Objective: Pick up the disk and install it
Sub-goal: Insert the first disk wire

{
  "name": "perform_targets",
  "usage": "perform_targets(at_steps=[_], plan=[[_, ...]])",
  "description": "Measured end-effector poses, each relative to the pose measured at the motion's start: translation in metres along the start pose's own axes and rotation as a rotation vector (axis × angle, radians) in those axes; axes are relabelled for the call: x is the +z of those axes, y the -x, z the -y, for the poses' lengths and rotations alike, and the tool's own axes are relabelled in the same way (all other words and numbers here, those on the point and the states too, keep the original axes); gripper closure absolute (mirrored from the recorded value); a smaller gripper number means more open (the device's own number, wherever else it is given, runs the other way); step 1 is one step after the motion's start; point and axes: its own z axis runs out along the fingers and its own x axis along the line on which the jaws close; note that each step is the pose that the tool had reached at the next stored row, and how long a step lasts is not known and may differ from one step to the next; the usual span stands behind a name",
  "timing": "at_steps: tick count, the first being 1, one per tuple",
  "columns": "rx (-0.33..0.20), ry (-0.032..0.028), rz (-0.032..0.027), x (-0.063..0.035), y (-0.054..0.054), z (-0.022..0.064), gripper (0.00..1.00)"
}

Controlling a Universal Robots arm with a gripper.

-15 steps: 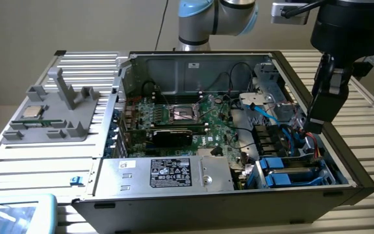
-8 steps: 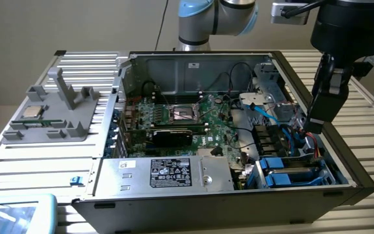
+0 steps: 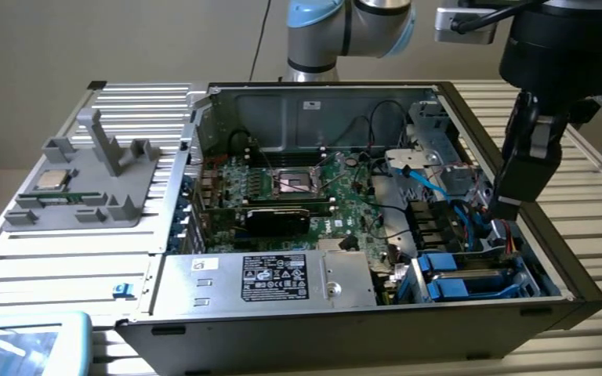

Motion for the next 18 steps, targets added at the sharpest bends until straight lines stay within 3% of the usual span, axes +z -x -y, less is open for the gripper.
perform_targets(at_steps=[4, 10, 14, 18], plan=[[-0.02, -0.0009, 0.0031, -0.0003, -0.005, -0.0026, 0.5], [-0.081, -0.003, 0.0126, 0.0, -0.007, -0.0038, 0.5], [-0.085, 0.0078, 0.0063, 0.0019, -0.016, 0.0016, 0.5], [-0.092, 0.0271, -0.0041, 0.0046, -0.021, 0.0047, 0.5]])
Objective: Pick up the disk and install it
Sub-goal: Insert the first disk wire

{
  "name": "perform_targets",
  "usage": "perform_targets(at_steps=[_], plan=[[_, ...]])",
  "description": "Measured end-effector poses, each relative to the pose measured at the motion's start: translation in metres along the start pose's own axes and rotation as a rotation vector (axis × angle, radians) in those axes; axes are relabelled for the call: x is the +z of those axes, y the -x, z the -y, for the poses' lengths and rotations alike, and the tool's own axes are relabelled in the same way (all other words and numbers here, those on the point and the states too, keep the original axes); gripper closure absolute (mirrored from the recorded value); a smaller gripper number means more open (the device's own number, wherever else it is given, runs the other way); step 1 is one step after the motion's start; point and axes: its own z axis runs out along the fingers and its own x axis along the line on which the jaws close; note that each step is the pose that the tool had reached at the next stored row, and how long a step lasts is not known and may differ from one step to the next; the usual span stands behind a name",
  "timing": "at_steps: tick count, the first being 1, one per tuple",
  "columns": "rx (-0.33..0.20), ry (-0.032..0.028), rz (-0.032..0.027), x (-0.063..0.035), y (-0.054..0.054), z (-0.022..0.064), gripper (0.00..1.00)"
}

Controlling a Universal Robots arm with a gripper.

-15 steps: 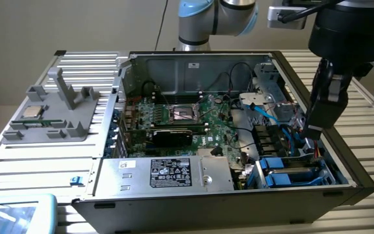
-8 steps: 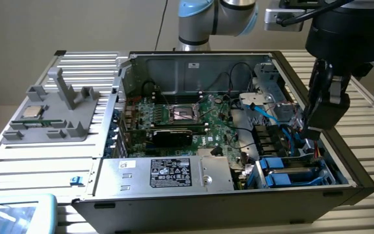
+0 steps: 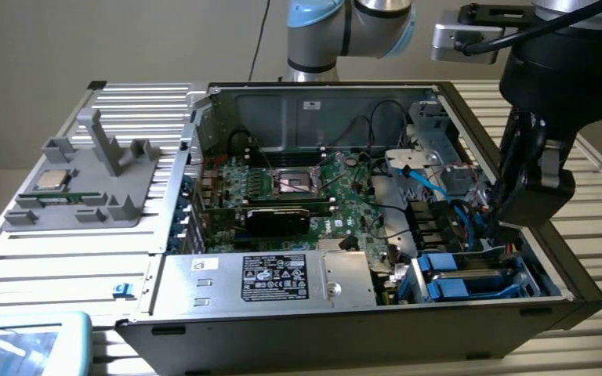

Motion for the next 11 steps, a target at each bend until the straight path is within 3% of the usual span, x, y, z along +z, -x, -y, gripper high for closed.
perform_targets(at_steps=[3, 5, 11], plan=[[-0.018, 0.0114, -0.004, 0.002, -0.0009, 0.0002, 0.5], [-0.045, 0.011, -0.0013, 0.0019, -0.0009, 0.0003, 0.5], [-0.15, 0.009, 0.0145, 0.0025, -0.0008, 0.0002, 0.5]])
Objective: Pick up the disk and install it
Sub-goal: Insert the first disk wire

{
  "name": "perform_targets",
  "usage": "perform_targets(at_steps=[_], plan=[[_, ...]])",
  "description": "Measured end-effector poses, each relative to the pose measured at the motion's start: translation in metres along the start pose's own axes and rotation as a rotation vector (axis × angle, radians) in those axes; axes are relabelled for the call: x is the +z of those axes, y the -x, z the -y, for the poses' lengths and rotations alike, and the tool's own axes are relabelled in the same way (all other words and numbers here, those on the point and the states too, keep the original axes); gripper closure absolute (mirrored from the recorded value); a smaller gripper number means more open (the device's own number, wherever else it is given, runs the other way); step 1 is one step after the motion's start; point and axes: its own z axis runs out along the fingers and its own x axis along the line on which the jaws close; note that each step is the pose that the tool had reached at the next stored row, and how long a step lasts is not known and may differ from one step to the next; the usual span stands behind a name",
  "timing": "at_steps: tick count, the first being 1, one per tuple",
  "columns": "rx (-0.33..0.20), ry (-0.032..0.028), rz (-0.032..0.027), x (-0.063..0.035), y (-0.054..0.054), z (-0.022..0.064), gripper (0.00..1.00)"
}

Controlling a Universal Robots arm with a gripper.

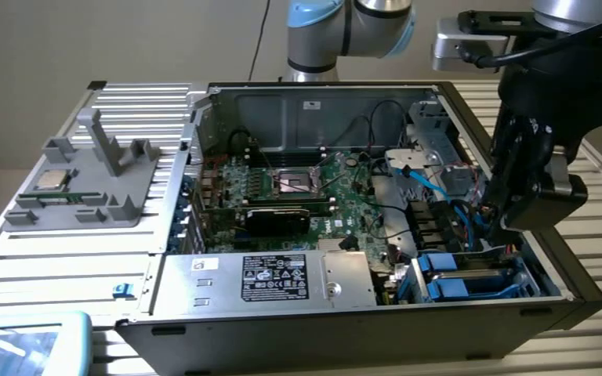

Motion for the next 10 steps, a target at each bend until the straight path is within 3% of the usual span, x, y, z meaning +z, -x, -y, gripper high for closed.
perform_targets(at_steps=[5, 10], plan=[[-0.063, 0.0039, 0.0034, 0.0011, -0.0001, -0.0001, 0.5], [-0.086, 0.0104, 0.0049, 0.0022, -0.003, 0.0009, 0.5]])
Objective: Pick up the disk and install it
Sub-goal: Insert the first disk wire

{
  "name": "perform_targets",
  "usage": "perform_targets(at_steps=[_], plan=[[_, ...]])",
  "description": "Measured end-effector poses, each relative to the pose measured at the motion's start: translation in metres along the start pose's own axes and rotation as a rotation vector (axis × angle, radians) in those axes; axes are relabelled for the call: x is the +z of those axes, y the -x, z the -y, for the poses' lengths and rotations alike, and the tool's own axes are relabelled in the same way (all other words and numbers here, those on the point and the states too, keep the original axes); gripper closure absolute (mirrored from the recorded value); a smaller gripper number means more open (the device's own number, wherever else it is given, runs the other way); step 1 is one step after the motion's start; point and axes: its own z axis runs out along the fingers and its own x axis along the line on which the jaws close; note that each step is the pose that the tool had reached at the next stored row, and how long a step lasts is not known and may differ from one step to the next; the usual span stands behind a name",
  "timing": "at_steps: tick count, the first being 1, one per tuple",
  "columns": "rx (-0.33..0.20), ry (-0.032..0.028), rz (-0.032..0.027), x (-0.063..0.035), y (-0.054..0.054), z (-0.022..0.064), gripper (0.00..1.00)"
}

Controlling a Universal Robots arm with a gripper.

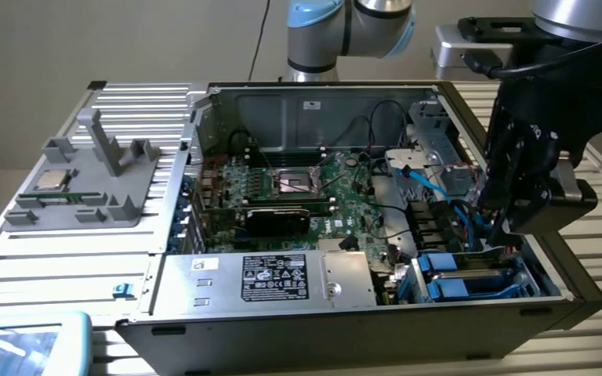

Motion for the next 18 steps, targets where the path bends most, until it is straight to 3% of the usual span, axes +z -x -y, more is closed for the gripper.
perform_targets(at_steps=[3, 8, 11, 14, 18], plan=[[-0.003, 0.0102, 0.0049, 0.0011, -0.004, 0.001, 0.5], [-0.002, 0.0341, 0.0294, 0.0036, -0.014, 0.0037, 0.5], [-0.001, 0.0461, 0.0504, 0.0047, -0.018, 0.0056, 0.5], [0.0, 0.0535, 0.0706, 0.0067, -0.022, 0.0085, 0.5], [-0.001, 0.0582, 0.0848, 0.0106, -0.024, 0.0128, 0.5]])
